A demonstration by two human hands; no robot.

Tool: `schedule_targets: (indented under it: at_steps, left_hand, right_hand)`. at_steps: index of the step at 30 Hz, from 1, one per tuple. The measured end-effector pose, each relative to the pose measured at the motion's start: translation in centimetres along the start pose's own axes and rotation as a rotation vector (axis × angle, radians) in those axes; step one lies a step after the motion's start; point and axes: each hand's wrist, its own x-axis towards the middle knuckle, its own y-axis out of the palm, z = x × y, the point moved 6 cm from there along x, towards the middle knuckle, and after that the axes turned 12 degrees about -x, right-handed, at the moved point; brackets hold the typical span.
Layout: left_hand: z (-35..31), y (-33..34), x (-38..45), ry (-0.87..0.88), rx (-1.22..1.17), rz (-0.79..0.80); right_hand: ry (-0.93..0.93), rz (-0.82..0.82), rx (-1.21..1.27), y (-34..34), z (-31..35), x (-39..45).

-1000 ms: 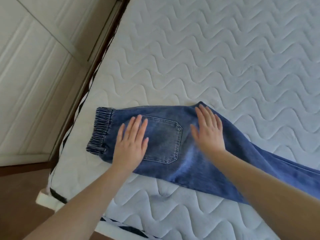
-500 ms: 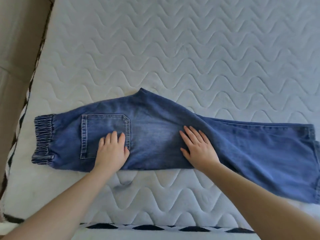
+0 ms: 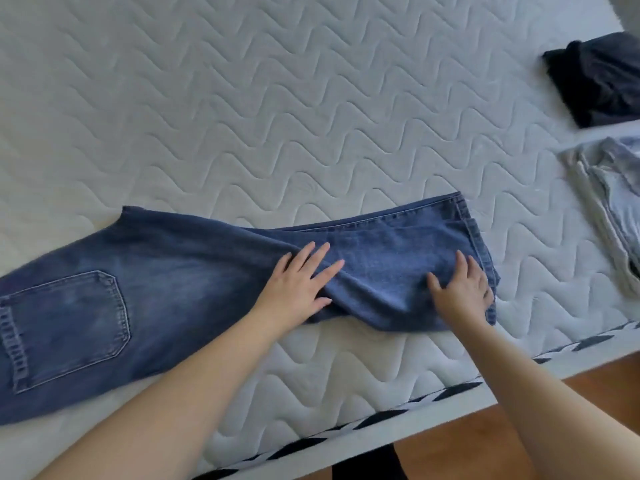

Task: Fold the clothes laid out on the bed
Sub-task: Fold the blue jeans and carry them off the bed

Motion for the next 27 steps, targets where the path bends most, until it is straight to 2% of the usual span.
schedule_targets:
  at_steps: [4,8,10,13,16,18,20,23,25,27]
  left_hand:
    - [-2.6,3.0,2.7,-0.015,0.065,0.127]
    - [-2.4,5.7,3.6,-0.111,0.099,0.209]
    - [-2.2,6.3,3.8,-0.136,0.117,0.210]
    - [-2.1,6.7,4.2,-0.168,0.097,0.255]
    - [-1.9,6.2,4.5,-0.207,-0.032,0.314]
    - [-1.8,5.1,5.1,-0.268,-0.241,0.325]
    - [-1.6,3.4,5.6,-0.384,-0.584,0.304]
    - [-0.7,-0.2,4.5,-0.546,-1.288,0.116]
    - [-0.3,-2.5,3.2,-0.518,-1.674,0.071]
    - [0.5,-4.3,1.4,-0.485,-1.949,0.080]
  right_hand:
    - [0.076,0.015,0.039,0.6,-3.1,1.4]
    - [0.385,0.071,0.259,2.3,-6.7,1.6]
    - [0.443,0.081,0.330,3.1,-8.0,1.5]
    - [0.419,0.067,0.508,3.2,-8.8,1.4]
    - [0.298,-0.017,0.617,1.4,-7.4,0.1]
    - [0.149,-0.105,0.689,-0.7,-4.8,-1.3]
    - [-0.024,-0.112,0.784,-2.7,-1.0,-3.4]
    - [-0.273,-0.028,0.841,-4.6,5.7,-6.9]
    - [-0.411,0.055,0.831,-4.9,10.2,-9.4]
    - [-0.499,0.200,0.859,-4.4,14.6,-12.0]
